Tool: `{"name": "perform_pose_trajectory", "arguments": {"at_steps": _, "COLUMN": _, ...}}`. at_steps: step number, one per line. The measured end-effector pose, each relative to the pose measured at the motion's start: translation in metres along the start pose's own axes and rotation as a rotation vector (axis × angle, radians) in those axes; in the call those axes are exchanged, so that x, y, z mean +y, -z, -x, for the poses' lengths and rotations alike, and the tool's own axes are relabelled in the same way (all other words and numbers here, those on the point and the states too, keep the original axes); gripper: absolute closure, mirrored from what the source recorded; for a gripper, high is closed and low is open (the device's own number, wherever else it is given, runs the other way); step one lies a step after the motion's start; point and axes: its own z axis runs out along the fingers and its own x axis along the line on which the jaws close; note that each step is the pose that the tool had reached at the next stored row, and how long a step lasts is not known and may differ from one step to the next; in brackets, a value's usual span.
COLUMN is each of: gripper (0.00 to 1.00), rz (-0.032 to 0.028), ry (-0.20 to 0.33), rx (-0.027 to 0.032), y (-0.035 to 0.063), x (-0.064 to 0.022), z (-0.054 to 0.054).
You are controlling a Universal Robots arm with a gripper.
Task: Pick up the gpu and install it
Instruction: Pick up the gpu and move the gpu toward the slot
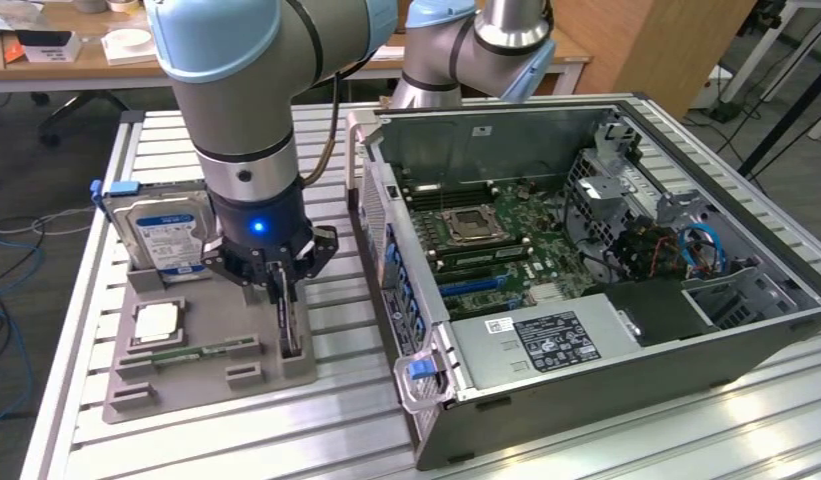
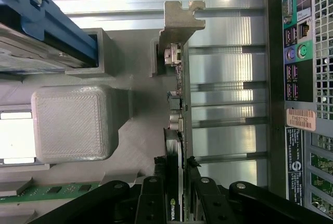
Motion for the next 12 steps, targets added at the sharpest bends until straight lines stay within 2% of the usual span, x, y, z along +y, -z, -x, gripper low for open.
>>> {"name": "perform_pose_trajectory", "arguments": {"at_steps": 12, "gripper": 0.74, "rz": -0.0001, "ry": 0.0, "rx": 0.0002, "y": 0.0028, "x": 0.0001, "z": 0.0001}}
